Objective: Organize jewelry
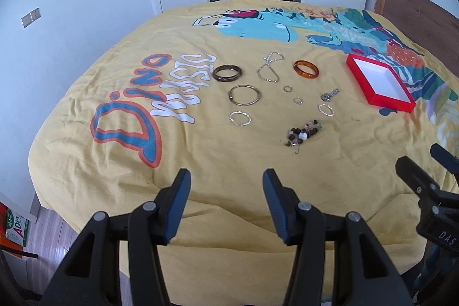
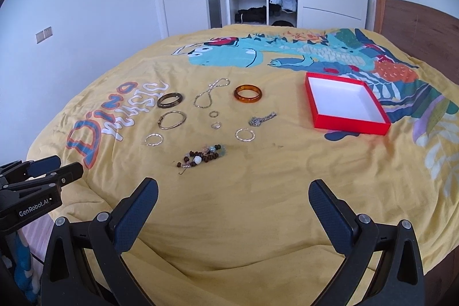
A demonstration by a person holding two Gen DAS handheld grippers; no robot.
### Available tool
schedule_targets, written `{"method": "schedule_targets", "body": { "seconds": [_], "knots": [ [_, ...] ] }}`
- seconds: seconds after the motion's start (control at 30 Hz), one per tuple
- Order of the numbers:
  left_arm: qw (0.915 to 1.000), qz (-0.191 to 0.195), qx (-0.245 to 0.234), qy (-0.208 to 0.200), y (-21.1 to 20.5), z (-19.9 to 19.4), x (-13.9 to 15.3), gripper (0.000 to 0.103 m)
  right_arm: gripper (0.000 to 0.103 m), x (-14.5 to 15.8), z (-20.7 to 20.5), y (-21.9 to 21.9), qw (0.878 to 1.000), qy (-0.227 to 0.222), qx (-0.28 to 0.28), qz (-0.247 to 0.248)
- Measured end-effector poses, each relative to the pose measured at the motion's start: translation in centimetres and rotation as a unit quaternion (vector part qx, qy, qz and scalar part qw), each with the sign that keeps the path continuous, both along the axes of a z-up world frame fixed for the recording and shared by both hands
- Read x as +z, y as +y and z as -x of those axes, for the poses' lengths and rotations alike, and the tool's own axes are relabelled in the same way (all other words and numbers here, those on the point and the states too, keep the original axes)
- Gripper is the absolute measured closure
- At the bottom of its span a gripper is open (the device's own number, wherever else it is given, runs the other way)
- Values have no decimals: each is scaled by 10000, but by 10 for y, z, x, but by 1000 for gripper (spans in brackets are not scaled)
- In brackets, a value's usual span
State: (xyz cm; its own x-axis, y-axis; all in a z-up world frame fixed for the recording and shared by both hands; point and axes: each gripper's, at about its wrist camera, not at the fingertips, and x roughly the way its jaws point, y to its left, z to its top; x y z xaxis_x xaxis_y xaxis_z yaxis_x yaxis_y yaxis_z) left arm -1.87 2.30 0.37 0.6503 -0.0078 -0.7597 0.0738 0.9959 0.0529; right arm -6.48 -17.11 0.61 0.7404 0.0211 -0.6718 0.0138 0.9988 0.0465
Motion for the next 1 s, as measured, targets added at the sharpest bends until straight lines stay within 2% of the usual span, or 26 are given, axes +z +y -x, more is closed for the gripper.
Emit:
{"method": "schedule_targets", "body": {
  "seconds": [0.37,1.0],
  "knots": [
    [9999,-28,26,115,0,-10,-11,53,1,-19,-12,7,9995,282,150,-53],
    [9997,-63,-11,233,1,-22,-28,53,7,-41,-22,14,9973,683,257,-95]
  ]
}}
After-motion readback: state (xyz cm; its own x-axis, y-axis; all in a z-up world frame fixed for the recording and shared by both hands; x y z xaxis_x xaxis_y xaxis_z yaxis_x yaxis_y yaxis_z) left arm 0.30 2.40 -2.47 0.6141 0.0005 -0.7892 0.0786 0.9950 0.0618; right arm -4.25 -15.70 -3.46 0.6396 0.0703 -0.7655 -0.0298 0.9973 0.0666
